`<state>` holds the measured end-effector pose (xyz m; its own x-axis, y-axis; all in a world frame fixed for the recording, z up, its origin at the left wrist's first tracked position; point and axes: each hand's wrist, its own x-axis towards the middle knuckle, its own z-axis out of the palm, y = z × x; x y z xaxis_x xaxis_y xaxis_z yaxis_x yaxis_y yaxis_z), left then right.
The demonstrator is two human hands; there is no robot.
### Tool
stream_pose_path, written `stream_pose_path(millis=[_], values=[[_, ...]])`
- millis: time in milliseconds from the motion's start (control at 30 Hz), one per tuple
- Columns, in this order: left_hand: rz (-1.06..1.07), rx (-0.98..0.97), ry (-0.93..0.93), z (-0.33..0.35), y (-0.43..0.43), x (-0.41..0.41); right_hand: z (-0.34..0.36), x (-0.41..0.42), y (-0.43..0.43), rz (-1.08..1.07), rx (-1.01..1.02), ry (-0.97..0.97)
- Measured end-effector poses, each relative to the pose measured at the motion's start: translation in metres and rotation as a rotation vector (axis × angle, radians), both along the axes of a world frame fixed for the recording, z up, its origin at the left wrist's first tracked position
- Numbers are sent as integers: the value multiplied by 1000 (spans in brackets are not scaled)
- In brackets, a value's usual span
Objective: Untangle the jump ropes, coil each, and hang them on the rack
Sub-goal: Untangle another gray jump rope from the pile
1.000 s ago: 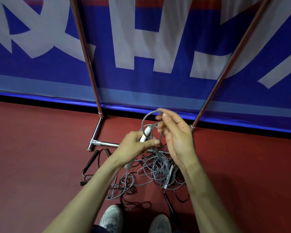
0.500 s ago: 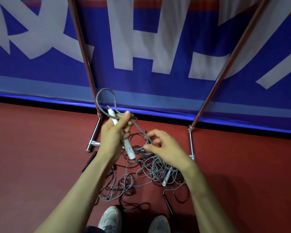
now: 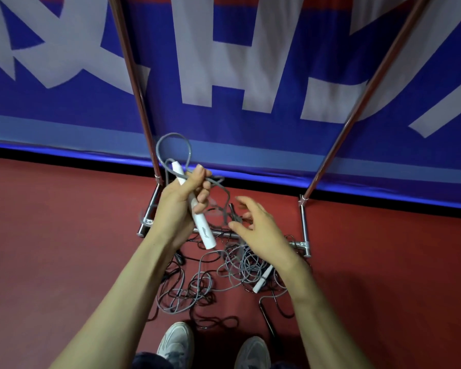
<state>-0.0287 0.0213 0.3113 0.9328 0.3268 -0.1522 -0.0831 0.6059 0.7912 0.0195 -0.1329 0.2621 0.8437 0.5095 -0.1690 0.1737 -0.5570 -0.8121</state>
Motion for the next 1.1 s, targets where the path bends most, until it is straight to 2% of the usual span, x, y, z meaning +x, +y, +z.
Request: stream_pose_path(millis=[133, 200, 267, 367, 467, 533, 633, 733, 867, 1000, 1100], values=[[-25, -42, -21, 5, -6, -1, -3, -2, 4, 84, -79, -22], [25, -83, -44, 5, -3, 0, -5, -3, 2, 149, -165, -74], [92, -87, -54, 3, 4, 1, -7, -2, -3, 121, -187, -94], [201, -34, -26, -7, 12, 4, -4, 0, -5, -2, -94, -109], [228, 59, 126, -16, 9, 5, 2, 3, -3, -186, 110, -110], [144, 223, 284, -22, 4, 4, 7, 6, -4, -282, 279, -49], [-142, 456, 416, -26, -5, -1, 15, 6, -4, -276, 452, 68], [-315, 377, 339, -21, -18, -3, 23, 4, -2, -199, 519, 111], [-276, 209, 308, -20, -21, 3, 25, 5, -3, -154, 564, 155], [-231, 152, 354, -23, -18, 3, 22, 0, -2, -62, 502, 159], [-92, 323, 324, -25, -21, 1, 18, 2, -2, -139, 464, 77]])
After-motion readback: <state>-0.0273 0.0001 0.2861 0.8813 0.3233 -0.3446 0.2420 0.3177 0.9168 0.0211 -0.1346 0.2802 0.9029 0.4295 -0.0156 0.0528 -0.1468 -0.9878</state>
